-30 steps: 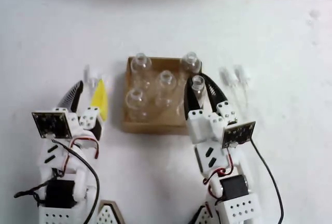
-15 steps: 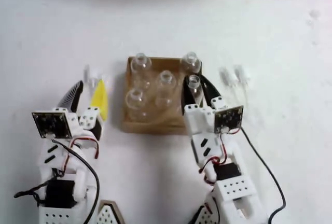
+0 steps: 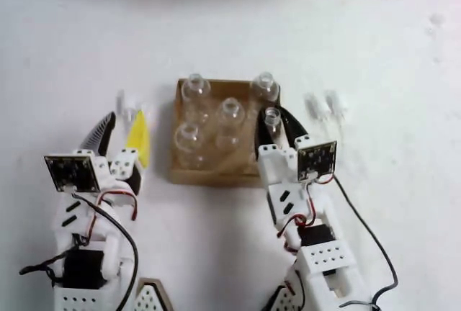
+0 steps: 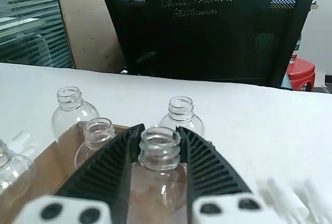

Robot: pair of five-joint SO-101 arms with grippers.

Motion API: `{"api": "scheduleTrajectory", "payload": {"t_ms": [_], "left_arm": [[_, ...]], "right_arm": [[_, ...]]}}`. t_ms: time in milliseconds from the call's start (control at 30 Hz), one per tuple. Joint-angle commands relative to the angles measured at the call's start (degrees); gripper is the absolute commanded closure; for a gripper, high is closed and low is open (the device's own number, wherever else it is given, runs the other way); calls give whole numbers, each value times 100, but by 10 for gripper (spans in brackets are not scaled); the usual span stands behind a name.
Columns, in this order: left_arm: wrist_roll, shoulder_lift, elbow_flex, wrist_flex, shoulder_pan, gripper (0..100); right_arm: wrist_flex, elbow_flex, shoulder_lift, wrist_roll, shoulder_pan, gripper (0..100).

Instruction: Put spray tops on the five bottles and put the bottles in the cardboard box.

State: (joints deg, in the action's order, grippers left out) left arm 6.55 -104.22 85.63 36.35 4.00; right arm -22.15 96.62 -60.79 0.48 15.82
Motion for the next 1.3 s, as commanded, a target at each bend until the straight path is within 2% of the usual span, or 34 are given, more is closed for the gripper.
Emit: {"api": "scheduleTrajectory", "payload": {"t_ms": [0, 267, 467, 1033, 1267], "left_arm": [[62, -57, 0, 9, -48, 838], [62, -57, 0, 9, -48, 838], [62, -57, 0, 9, -48, 838], [62, -57, 0, 9, -48, 838], [62, -57, -9, 9, -48, 838]], "right_arm": [[4, -26, 22, 70, -84, 981], [13, -26, 22, 79, -84, 978], [347, -26, 22, 79, -40, 878], [356, -26, 13, 79, -92, 872], [365, -26, 13, 826, -92, 872]]}}
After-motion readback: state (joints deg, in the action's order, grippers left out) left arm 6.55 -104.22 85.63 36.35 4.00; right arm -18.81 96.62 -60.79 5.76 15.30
